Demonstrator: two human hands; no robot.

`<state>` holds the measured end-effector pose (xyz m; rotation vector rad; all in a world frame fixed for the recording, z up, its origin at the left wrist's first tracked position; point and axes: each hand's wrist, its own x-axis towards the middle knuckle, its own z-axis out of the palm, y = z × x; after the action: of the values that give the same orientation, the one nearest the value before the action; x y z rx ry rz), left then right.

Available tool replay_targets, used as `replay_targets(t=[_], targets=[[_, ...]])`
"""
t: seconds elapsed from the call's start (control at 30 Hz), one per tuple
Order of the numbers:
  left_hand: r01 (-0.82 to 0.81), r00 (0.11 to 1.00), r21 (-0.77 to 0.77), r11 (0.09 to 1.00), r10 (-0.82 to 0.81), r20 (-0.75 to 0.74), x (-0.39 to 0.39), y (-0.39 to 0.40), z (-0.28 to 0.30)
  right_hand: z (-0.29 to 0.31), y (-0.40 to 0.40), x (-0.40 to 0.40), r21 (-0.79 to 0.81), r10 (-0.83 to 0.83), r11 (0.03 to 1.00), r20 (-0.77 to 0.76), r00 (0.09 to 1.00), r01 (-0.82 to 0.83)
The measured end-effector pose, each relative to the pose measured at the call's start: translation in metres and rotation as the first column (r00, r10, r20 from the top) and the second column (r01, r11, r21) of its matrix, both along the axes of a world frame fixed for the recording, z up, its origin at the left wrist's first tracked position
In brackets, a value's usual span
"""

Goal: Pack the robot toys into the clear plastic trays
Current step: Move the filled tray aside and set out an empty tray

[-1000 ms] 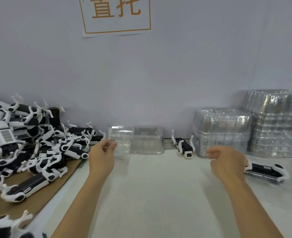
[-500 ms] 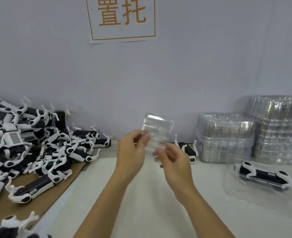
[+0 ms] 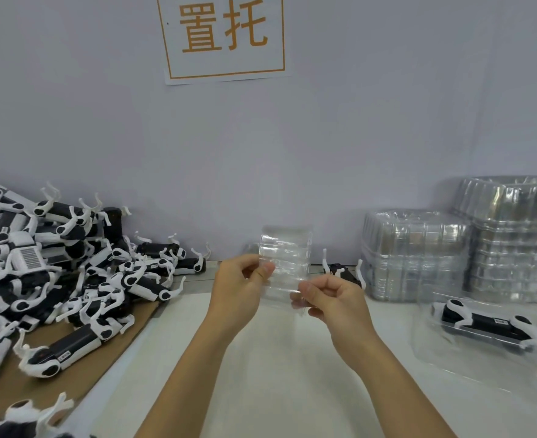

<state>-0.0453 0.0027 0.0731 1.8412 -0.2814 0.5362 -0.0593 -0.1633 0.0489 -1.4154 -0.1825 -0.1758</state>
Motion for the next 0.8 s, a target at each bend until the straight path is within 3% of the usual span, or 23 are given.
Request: replay_targets(t=[0.43, 0.53, 0.63, 0.7, 0.8], targets=[[-0.050, 0.999, -0.027, 0.998, 0.049, -0.023, 0.002, 0.012, -0.002, -0.008, -0.003, 0.005, 0.000, 0.018, 1.000, -0.010, 1.000, -0.018], [-0.009, 0.999, 0.012, 1.000, 0.009, -0.043, 0.001, 0.015, 0.000, -0.007, -0.004, 0.004, -0.004, 0.026, 1.000, 0.001, 1.000, -0.026], [0.078, 0.986, 0.066, 0.995, -0.067, -0.154, -0.003, 0.008, -0.001, -0.009, 0.001, 0.003, -0.010, 0.016, 1.000, 0.016, 1.000, -0.016], [0.044, 0.978, 0.118, 0.992, -0.019, -0.207, -0.005, -0.001, -0.002, -0.012, 0.006, 0.003, -0.047, 0.006, 0.999, 0.036, 0.999, -0.005], [-0.045, 0.982, 0.133, 0.990, 0.068, -0.174, -0.003, -0.009, -0.005, -0.013, 0.010, 0.003, -0.050, 0.008, 0.999, 0.050, 0.999, -0.006]])
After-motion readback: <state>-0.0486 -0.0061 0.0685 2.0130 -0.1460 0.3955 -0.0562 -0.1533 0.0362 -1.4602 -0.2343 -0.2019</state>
